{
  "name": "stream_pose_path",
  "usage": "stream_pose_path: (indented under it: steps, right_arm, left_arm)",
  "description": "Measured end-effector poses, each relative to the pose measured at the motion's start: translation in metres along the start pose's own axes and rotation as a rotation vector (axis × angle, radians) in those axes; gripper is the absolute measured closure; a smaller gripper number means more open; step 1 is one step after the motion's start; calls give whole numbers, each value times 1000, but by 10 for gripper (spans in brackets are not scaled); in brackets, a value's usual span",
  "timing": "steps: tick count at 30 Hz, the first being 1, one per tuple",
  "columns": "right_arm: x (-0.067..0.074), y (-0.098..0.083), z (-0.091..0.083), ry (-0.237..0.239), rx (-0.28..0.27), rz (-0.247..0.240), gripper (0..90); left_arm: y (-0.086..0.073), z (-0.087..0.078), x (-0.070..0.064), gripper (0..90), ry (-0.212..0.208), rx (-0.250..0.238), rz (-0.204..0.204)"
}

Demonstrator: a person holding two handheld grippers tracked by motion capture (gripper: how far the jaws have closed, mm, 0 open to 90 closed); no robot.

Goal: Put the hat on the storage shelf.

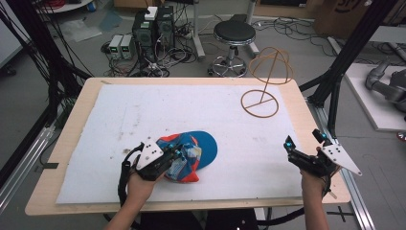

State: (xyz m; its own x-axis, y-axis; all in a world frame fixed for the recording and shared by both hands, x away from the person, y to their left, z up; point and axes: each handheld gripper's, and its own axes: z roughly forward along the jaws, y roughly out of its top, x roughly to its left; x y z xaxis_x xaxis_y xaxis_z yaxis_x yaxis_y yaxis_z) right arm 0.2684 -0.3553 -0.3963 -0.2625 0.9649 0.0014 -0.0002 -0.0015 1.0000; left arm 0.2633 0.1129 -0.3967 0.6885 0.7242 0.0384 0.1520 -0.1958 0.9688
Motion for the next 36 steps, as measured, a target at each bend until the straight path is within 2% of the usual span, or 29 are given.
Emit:
stream_pose_path:
  steps: [5, 12, 17, 21, 23, 27, 36]
  right_arm:
    - [0, 0, 0, 2, 0, 0, 39]
    - [2, -1, 1, 7, 6, -6, 39]
    - [2, -1, 1, 9, 6, 1, 39]
    - [3, -2, 2, 11, 10, -6, 39]
    - [3, -2, 2, 12, 12, -9, 39]
    - [4, -2, 2, 13, 12, -8, 39]
    - [4, -2, 3, 17, 11, -8, 39]
  left_arm:
    - [7, -3, 2, 888, 8, -41, -8]
    - [26, -9, 3, 888, 9, -100, -20]
    - [37, -8, 2, 888, 9, -125, -31]
    - [50, -8, 1, 888, 13, -153, -24]
    - [60, -8, 2, 888, 10, -186, -39]
    - [76, -9, 1, 889, 14, -230, -41]
    - [102, -2, -4, 889, 16, -273, -53]
